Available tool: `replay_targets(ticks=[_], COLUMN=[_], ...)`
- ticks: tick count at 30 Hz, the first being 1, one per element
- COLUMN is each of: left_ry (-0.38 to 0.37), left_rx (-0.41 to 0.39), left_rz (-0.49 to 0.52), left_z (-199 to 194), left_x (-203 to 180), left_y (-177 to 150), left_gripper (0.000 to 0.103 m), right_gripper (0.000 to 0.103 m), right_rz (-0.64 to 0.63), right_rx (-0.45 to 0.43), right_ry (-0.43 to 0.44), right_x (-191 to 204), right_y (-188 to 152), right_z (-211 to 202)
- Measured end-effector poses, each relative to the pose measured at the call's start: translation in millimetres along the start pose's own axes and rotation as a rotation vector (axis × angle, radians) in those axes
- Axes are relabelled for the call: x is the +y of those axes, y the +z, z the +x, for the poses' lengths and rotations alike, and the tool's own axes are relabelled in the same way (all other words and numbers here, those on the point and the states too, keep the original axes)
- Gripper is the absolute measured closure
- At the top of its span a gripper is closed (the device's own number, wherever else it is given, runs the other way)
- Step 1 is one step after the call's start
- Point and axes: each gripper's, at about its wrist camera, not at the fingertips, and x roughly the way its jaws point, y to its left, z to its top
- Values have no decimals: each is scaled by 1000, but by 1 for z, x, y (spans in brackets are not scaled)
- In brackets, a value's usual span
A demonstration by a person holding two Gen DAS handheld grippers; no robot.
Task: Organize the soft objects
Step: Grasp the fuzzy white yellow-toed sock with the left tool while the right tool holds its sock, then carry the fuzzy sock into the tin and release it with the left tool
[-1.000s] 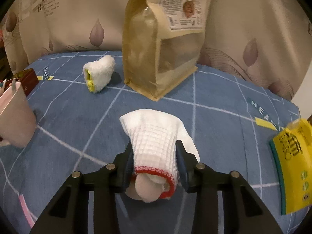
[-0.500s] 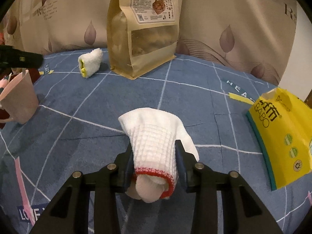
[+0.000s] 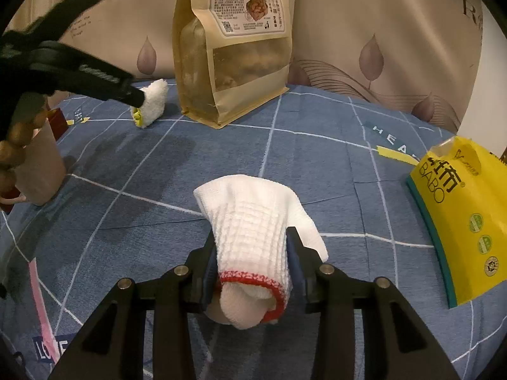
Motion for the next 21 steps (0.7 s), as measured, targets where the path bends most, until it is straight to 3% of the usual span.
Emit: replay_targets(ticks=[11,12,13,14,21], left_ry=[-80,-86,-92,-88,-75], left_rx=[80,80,79,84,84], left_rz=[-104,-104,-103,-100,-112], left_z=[43,44,46,47,43], left_x=[11,10,9,8,8], left_y=[21,22,22,22,22], left_gripper=[44,46,64,75,81], right_gripper=[62,61,61,61,60], right_rz=[9,10,10,10,7], right_rx=[5,5,6,7,7], right_ry=[23,24,26,27,24], right_x=[-1,-1,-1,-1,0], right_y=[-1,-1,-1,-1,-1], right_z=[1,1,1,1,1])
